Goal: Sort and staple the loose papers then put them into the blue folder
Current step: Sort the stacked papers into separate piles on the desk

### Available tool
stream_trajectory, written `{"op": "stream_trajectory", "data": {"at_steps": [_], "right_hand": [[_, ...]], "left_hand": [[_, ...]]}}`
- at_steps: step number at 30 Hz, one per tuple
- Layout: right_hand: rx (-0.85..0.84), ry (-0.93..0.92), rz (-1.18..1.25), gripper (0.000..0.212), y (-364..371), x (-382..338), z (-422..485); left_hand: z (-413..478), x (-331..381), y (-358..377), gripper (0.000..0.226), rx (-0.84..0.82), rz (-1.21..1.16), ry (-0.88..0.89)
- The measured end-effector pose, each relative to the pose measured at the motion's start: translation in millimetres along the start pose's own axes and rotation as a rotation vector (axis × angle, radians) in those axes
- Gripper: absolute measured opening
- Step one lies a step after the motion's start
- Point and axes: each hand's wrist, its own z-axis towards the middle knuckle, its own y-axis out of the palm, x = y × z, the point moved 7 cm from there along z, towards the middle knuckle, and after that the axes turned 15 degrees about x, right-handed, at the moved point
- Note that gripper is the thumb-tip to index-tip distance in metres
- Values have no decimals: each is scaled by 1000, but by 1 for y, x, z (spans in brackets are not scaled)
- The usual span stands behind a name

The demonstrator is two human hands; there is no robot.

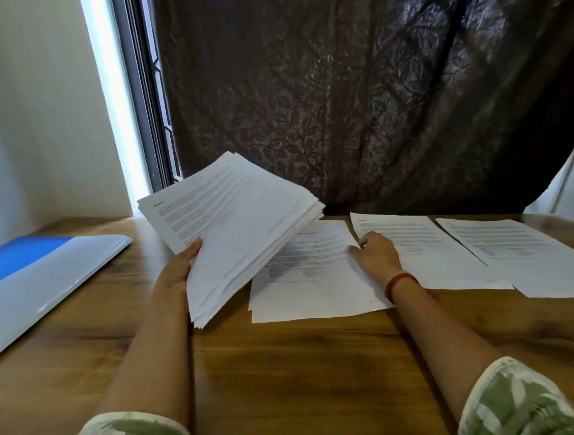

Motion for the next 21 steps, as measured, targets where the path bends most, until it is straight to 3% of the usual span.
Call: {"op": "stream_trajectory", "data": {"at_steps": [4,7,9,12,15,17,21], "right_hand": [[68,-99,-228,29,-8,-7,-2],[157,-186,-340,33,-18,-18,-3],[139,-127,-117,38,-21,-24,0],[-158,237,533,43,-11,-33,-5],[-304,221,575,29,2,-46,-18],[-221,185,543,18,6,-46,-21],[-179,240,588,18,10,-42,-23]], "left_hand": [[2,2,3,45,8,30,-22],[1,4,9,24,-8,88,-45],[-3,3,15,17,-35,106,-46],[-4,1,24,23,-96,126,-21],[-4,-2,29,35,-126,148,-34],[-5,-3,32,37,-136,157,-39],[0,-3,31,36,-118,175,-17]]}}
